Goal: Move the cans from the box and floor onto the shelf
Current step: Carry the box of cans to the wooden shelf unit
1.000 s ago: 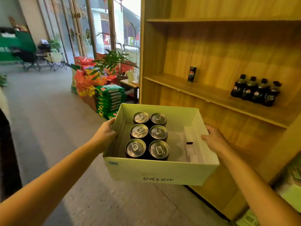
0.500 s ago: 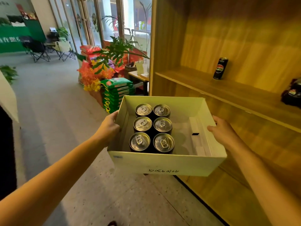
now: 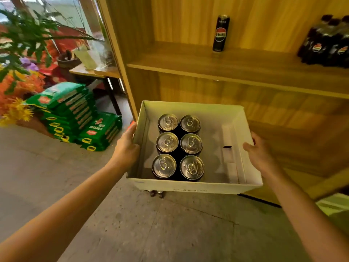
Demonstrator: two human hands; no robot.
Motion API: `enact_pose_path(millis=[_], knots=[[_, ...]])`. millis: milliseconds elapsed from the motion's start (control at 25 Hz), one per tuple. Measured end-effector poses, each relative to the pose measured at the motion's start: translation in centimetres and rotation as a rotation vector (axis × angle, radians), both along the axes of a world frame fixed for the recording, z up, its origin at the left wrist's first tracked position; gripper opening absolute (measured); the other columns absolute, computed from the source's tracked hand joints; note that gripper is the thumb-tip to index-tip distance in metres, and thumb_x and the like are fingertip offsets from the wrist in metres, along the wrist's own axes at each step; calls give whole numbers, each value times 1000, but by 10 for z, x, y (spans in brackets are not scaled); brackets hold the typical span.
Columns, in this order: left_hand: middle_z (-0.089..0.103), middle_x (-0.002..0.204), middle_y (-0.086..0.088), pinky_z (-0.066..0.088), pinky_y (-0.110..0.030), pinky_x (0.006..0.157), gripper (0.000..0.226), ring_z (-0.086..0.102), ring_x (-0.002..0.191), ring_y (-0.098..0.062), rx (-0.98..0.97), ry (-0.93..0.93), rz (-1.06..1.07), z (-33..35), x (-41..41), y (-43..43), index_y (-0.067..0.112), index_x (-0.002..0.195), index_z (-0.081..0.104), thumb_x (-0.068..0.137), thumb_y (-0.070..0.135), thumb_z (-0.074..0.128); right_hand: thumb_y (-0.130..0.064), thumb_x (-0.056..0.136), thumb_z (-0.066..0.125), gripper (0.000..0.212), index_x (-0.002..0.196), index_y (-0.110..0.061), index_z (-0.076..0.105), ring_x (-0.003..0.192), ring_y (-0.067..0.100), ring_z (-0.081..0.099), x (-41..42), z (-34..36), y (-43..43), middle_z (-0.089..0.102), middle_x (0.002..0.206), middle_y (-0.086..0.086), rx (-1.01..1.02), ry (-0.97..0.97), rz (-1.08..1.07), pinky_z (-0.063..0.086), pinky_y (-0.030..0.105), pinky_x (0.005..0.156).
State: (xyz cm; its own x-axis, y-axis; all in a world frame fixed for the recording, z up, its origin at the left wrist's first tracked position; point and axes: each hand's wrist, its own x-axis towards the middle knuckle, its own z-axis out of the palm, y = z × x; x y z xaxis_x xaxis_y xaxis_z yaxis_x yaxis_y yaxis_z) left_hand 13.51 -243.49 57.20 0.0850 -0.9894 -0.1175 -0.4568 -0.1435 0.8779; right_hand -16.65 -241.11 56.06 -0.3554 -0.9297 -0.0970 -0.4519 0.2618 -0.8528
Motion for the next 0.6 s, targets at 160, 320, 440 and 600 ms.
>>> enact_pose_path(millis=[160, 320, 440, 600], knots=[[47, 124, -3, 53, -32, 73, 71, 48, 110, -20, 37, 12, -106, -39, -13, -46, 25, 142, 28, 84, -9, 50, -9, 95, 37, 45, 139, -16, 34, 131, 27, 39, -11, -34, -21, 41, 144, 9, 51, -1, -65, 32, 41, 105], [44, 120, 5, 48, -24, 76, 68, 44, 109, -12, 62, 17, -143, -90, -27, -85, 24, 143, 27, 86, -10, 44, -11, 95, 40, 45, 139, -17, 35, 130, 28, 41, -24, -82, -48, 43, 142, 8, 85, 28, -86, 33, 45, 107], [47, 117, 6, 46, -23, 78, 72, 45, 108, -11, 88, -7, -142, -150, -24, -115, 22, 142, 31, 83, -17, 42, -12, 94, 41, 44, 138, -15, 36, 129, 28, 42, -22, -136, -66, 44, 141, 9, 122, 55, -143, 36, 44, 106], [52, 115, 5, 47, -33, 86, 74, 48, 108, -13, 119, -62, -191, -250, -15, -147, 26, 138, 36, 80, -18, 44, -9, 94, 42, 44, 137, -13, 37, 123, 24, 46, -13, -231, -81, 45, 139, 7, 112, 63, -178, 42, 41, 99]])
